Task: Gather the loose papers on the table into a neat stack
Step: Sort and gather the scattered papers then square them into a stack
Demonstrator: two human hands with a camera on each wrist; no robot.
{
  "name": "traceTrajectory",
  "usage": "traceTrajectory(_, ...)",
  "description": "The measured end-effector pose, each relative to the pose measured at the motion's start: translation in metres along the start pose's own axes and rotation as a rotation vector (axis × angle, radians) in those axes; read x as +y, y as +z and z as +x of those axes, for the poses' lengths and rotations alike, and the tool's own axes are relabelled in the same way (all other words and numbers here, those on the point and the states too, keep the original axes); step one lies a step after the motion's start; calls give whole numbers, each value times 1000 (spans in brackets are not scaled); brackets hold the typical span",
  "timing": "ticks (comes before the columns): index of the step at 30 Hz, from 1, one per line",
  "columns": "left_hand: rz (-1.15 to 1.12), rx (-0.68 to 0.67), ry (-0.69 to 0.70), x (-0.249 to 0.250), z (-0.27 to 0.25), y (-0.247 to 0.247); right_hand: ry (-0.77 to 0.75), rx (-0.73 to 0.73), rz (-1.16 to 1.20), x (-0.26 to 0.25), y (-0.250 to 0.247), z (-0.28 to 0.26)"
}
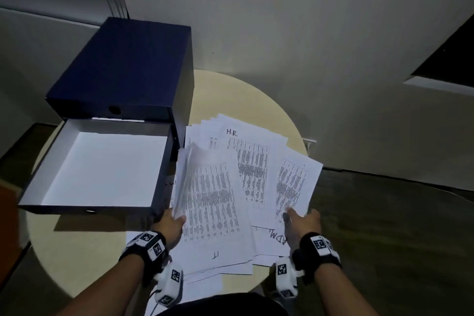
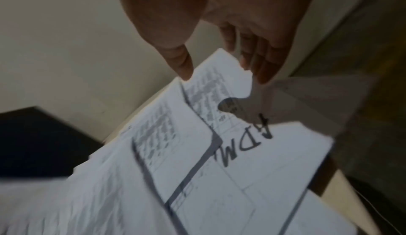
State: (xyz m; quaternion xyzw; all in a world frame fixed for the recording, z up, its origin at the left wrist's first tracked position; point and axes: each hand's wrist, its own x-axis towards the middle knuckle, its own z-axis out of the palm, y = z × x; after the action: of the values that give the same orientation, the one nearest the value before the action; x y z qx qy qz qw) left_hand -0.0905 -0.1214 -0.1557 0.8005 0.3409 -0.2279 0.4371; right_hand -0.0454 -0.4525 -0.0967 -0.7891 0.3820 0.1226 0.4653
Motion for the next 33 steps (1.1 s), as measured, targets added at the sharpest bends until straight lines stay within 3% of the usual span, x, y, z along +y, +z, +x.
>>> traceTrajectory(2, 38, -10, -23, -6, 6, 1, 106, -58, -32, 3, -5, 5)
traceTrajectory(6, 53, -92, -42, -8, 18, -1, 122, -104, -99, 11, -4, 20)
traceTrajectory(13, 105, -91, -77, -13, 29, 0, 79, -18, -27, 27, 2, 34)
traceTrajectory(19, 124, -54, -72, -18, 30, 4, -9, -134, -47, 38, -3, 40)
traceTrajectory(27, 164, -35, -45, -15, 25, 5, -58, 133, 72, 39, -75, 41)
traceTrajectory(33, 125, -71, -42, -19, 29, 4, -93, 313, 239, 5, -136, 10)
